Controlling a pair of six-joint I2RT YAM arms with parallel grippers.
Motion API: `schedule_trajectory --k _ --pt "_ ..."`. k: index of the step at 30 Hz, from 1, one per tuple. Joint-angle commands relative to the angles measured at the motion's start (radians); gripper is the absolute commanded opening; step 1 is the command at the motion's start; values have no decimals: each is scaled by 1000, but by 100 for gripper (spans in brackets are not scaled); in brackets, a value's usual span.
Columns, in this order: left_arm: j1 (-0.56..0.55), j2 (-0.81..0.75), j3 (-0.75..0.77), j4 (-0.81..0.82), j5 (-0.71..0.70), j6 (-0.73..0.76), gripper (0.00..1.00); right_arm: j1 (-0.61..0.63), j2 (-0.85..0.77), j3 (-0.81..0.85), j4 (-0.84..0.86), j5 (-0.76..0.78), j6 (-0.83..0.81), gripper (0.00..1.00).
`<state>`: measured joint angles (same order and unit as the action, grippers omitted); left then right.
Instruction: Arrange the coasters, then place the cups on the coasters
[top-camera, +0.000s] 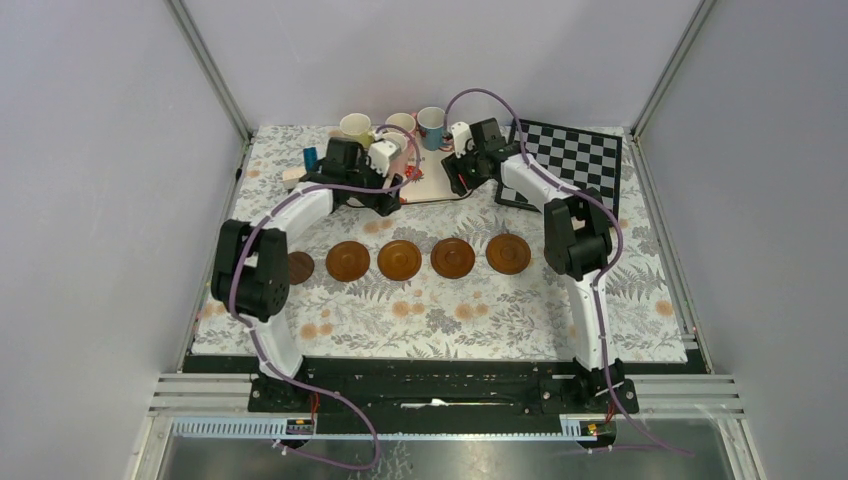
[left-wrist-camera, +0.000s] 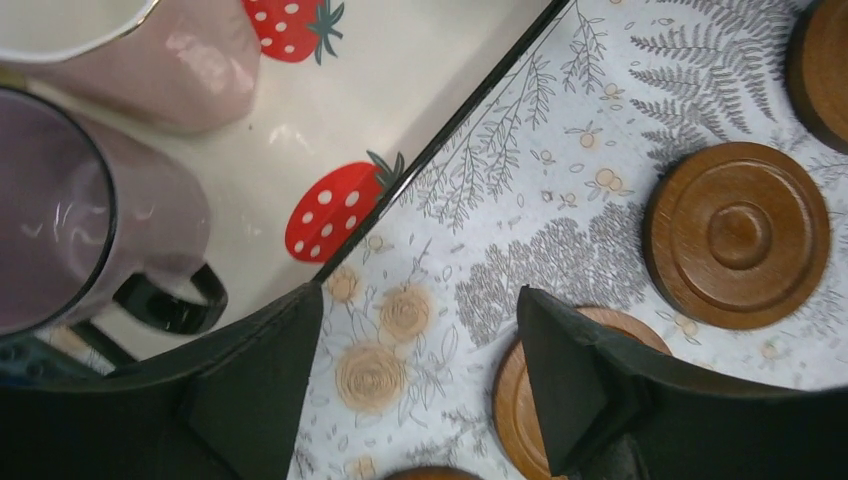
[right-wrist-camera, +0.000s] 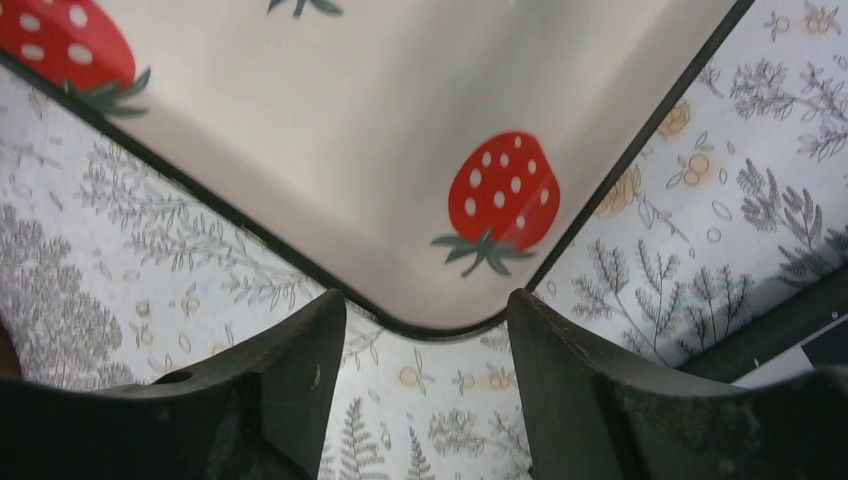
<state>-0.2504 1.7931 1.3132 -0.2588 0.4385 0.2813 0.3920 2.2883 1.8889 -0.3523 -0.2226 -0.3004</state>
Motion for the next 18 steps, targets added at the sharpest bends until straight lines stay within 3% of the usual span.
schedule_trajectory --k 1,8,12,18 --pt "-27 71 76 121 -44 40 74 16 48 109 66 38 57 66" --pt "-48 193 151 117 -55 116 69 18 160 222 21 39 90 54" --pt "-52 244 171 172 -95 110 61 19 194 241 7 34 91 45" --pt "-71 308 204 195 -184 127 51 19 218 252 -34 41 88 40"
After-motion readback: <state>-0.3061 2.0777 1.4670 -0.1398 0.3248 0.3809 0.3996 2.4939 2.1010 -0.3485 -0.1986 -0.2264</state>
